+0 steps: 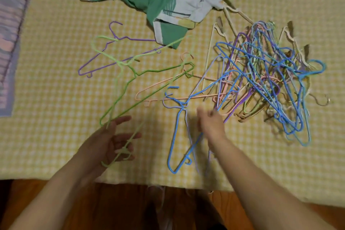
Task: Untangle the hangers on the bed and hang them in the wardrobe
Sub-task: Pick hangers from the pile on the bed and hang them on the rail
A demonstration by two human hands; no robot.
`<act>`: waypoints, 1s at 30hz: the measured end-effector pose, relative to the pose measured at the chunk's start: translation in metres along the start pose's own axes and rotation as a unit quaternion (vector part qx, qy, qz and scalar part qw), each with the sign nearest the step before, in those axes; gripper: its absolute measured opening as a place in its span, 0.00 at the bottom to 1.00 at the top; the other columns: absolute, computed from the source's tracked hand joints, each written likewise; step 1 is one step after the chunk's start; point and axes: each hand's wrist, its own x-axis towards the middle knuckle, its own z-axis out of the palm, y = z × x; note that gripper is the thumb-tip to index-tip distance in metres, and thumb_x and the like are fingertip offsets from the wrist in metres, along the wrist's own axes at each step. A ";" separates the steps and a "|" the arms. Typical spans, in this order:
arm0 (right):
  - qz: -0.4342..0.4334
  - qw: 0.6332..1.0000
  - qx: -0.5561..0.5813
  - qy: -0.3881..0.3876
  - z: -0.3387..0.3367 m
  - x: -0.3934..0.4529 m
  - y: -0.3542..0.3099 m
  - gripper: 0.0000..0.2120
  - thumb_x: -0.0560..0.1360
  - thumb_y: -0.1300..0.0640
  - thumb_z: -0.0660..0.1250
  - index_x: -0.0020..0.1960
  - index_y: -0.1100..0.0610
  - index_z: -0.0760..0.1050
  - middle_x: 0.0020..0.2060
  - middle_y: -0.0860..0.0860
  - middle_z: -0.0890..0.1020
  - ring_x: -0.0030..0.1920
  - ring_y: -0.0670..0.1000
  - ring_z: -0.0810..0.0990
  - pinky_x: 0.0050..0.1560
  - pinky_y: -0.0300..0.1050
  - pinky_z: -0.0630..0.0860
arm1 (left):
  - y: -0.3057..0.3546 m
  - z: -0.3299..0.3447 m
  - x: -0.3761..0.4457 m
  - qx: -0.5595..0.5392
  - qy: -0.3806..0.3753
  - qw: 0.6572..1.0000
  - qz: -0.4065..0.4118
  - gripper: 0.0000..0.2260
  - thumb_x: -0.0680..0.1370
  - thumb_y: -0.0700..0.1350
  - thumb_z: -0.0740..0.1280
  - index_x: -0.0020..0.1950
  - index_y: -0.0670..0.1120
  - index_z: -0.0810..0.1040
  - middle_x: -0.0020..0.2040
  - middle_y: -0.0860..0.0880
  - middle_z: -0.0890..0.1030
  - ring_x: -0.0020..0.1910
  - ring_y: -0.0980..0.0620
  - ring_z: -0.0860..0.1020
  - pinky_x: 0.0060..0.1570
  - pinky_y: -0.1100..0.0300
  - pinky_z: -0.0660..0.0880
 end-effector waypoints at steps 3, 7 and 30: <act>0.131 0.980 -0.152 -0.013 0.024 -0.036 0.084 0.17 0.67 0.44 0.66 0.44 0.58 0.79 0.35 0.52 0.82 0.39 0.56 0.83 0.38 0.43 0.80 | -0.012 -0.018 -0.003 0.041 0.097 0.993 0.049 0.16 0.83 0.55 0.54 0.63 0.55 0.79 0.57 0.40 0.83 0.40 0.46 0.80 0.46 0.46 0.80; 0.218 0.965 -0.143 -0.010 0.065 -0.048 0.123 0.20 0.71 0.43 0.68 0.55 0.57 0.77 0.48 0.54 0.83 0.52 0.58 0.82 0.49 0.46 0.77 | -0.028 -0.032 -0.011 0.057 0.156 0.982 0.085 0.15 0.81 0.59 0.56 0.61 0.61 0.79 0.58 0.43 0.82 0.41 0.45 0.78 0.52 0.41 0.76; -0.064 0.946 -0.055 0.314 -0.138 -0.217 0.054 0.09 0.79 0.55 0.62 0.57 0.53 0.77 0.48 0.56 0.82 0.49 0.62 0.81 0.45 0.47 0.73 | 0.017 0.073 -0.109 0.314 -0.072 0.938 0.130 0.16 0.84 0.58 0.53 0.67 0.62 0.74 0.56 0.47 0.81 0.40 0.51 0.77 0.30 0.56 0.76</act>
